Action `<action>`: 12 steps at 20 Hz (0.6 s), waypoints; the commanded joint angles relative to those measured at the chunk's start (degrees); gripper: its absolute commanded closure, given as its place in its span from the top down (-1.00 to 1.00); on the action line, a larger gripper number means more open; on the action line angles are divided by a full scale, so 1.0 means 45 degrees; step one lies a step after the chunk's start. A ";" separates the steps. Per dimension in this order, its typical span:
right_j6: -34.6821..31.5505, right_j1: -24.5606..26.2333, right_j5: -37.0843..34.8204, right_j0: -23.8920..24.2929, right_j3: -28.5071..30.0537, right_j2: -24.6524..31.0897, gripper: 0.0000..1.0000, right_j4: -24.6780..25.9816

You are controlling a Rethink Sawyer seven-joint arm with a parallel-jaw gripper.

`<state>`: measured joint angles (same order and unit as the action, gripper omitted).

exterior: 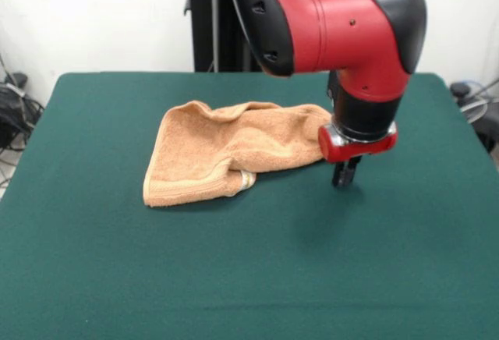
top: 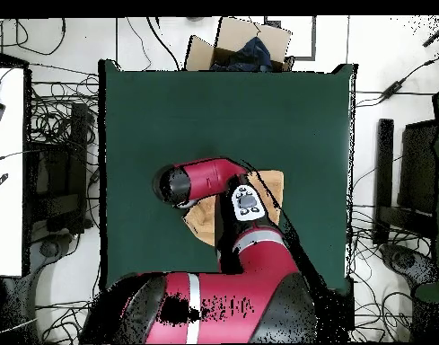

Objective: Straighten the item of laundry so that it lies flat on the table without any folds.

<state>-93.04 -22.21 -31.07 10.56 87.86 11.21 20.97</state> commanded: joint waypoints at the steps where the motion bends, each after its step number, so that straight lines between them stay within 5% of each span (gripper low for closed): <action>1: -0.3180 0.0167 0.0094 -0.0193 0.1126 -0.0678 -1.00 -0.0930; 2: -0.3204 0.0126 0.0011 -0.0197 0.1179 -0.0717 -1.00 -0.1043; 3: -0.3106 0.1734 -0.0434 -0.0219 -0.0630 -0.0815 -1.00 -0.1260; 4: -0.3125 0.1838 -0.0562 -0.0236 -0.0724 -0.0857 -1.00 -0.1383; 12: -0.4893 0.0809 -0.0948 -0.1271 0.0510 -0.2316 -1.00 -0.2926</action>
<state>-93.53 -20.72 -32.66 8.79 87.23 6.22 12.27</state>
